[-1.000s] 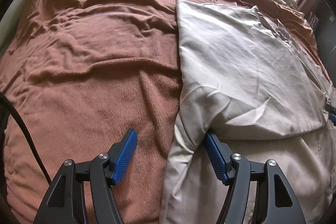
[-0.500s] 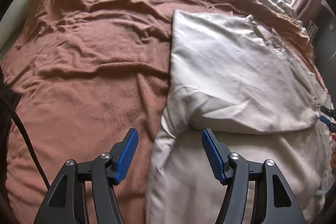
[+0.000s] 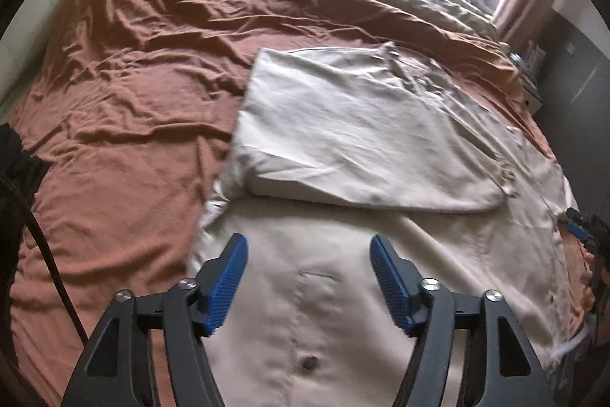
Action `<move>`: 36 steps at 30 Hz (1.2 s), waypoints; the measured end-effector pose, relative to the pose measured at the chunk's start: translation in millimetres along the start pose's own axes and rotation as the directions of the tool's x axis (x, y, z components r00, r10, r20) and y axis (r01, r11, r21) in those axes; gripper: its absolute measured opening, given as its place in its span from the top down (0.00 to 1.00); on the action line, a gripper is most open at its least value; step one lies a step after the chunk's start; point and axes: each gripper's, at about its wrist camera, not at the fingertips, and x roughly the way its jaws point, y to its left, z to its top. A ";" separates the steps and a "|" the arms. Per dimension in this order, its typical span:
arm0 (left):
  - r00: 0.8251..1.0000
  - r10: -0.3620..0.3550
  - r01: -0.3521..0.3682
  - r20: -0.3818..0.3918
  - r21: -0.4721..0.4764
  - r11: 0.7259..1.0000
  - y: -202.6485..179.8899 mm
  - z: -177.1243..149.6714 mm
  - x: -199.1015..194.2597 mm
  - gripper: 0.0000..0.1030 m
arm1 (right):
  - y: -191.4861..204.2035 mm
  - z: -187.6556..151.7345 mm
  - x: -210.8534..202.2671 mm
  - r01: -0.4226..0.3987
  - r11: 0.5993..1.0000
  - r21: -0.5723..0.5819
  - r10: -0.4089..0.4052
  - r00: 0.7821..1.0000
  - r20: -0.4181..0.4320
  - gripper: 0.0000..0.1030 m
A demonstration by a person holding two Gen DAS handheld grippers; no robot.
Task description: Fold large clothes
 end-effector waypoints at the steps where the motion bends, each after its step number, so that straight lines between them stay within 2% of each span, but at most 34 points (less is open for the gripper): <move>1: 1.000 -0.005 0.005 0.009 0.003 1.000 -5.3 -1.1 -3.8 0.19 | -5.5 -0.4 -6.6 0.000 1.000 0.007 0.000 1.000 0.006 0.17; 7: 0.996 -0.049 0.047 0.080 0.015 0.999 -40.9 -3.1 -28.4 0.05 | -35.8 -8.4 -41.6 0.037 0.999 0.018 -0.038 0.998 0.044 0.17; 12: 0.991 -0.094 0.093 0.095 0.019 0.995 -72.5 -0.1 -34.8 0.03 | -66.2 -9.5 -63.9 0.031 0.999 0.044 -0.035 0.996 0.077 0.17; 17: 0.991 -0.101 0.096 0.093 0.058 0.994 -102.7 1.7 -32.1 0.03 | -96.3 -9.9 -72.7 0.027 0.998 0.061 -0.033 0.995 0.095 0.17; 26: 0.990 -0.118 0.107 0.072 0.147 0.983 -153.4 3.9 -0.4 0.04 | -160.8 -1.8 -67.7 0.030 0.984 0.174 -0.051 0.992 0.112 0.18; 32: 0.991 -0.133 0.126 0.025 0.187 0.974 -176.7 5.4 44.0 0.04 | -193.6 13.3 -48.3 0.025 0.965 0.262 -0.056 0.992 0.112 0.37; 36: 0.993 -0.121 0.118 0.003 0.200 0.973 -181.2 7.9 71.8 0.05 | -206.3 22.5 -33.6 0.021 0.957 0.289 -0.057 0.992 0.116 0.43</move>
